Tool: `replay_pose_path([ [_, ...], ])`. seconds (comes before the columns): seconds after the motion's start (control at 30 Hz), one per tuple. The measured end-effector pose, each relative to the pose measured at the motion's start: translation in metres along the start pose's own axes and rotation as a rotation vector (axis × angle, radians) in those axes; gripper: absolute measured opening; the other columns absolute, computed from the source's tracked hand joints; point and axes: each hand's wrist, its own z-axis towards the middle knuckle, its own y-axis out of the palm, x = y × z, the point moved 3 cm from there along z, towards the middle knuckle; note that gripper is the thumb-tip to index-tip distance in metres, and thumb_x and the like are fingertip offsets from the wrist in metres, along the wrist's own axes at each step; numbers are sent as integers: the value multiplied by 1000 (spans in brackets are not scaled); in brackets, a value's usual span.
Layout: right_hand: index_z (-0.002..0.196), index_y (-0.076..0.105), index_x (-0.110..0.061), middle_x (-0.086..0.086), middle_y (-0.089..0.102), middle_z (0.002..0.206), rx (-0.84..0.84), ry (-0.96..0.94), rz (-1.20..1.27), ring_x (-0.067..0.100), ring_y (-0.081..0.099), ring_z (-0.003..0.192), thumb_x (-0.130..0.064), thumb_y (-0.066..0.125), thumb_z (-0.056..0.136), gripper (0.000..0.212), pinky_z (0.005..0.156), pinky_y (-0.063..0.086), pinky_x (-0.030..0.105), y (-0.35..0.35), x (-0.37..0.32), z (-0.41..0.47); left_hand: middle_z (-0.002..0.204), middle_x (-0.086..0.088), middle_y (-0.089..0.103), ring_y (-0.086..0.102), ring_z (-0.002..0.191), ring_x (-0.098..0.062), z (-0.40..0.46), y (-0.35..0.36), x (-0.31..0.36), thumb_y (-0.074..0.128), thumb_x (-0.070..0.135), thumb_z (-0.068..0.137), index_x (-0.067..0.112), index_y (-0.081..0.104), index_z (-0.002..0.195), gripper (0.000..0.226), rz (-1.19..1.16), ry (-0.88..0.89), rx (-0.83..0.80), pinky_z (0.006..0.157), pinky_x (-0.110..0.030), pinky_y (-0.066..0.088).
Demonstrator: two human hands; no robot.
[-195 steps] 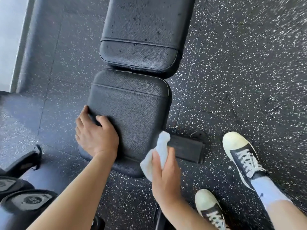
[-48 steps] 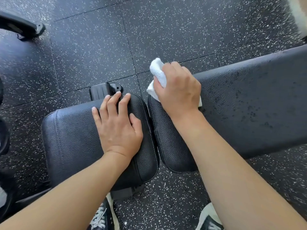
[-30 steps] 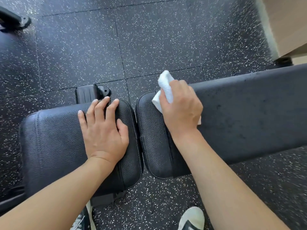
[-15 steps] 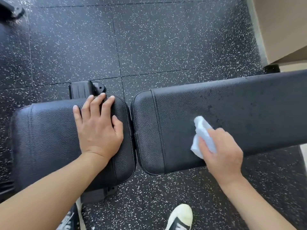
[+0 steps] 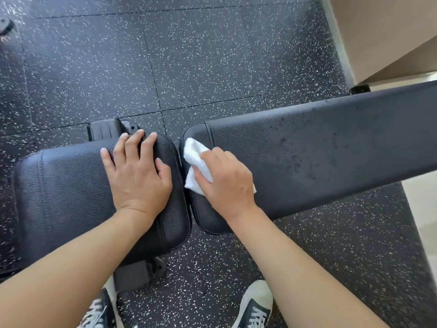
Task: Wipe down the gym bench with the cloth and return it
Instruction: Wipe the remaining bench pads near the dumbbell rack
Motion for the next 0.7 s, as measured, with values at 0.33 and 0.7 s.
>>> replay_pose_path([
  [0.33,103,47,-33,-6,50,88,-227,579,-180,19,46,80,-42,41,96,13,62,36,33,-39,81,-76,158,-7,43,30,151,-36,1,-2,-1,40,34,96,20,45,151,57,13,29,-79,124,-68,11],
  [0.7,92,56,-18,2,48,79,-123,-190,-119,23,47,65,-30,65,89,16,52,43,37,-12,-14,-64,165,-13,33,21,155,-43,2,-2,1,42,29,100,13,34,159,61,113,80,-235,121,-73,11],
])
